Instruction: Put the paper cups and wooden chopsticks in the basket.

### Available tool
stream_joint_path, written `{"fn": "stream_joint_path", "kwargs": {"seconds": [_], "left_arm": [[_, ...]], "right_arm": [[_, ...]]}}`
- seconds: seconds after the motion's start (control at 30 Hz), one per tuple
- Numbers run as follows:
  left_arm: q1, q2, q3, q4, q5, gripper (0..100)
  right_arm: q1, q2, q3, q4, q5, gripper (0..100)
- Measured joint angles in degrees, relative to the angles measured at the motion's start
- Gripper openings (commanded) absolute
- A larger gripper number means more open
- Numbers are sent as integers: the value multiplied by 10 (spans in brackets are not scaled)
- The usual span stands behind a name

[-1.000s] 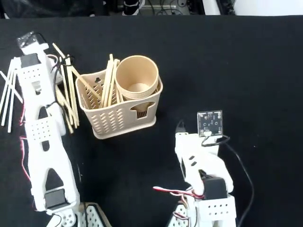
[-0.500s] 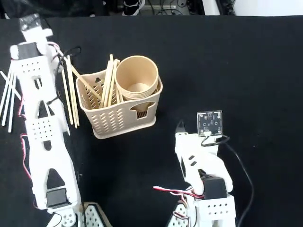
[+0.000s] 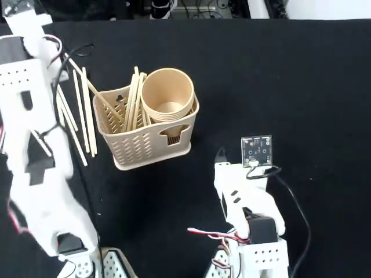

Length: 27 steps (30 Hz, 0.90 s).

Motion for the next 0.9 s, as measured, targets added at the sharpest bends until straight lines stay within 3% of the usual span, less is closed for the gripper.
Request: {"fn": "stream_joint_path", "kwargs": {"seconds": [0.2,0.47,0.67,0.9], "left_arm": [[43,-236,181,-9,-25,29],[145,-531,353,-127,-26,28],[193,-731,566,-337,-26,29],[204,-869,860,-669,-27,29]], "right_arm": [[0,0,0,0,0,192],[0,0,6,0,16,191],[0,0,6,0,21,191],[0,0,6,0,21,191]]}}
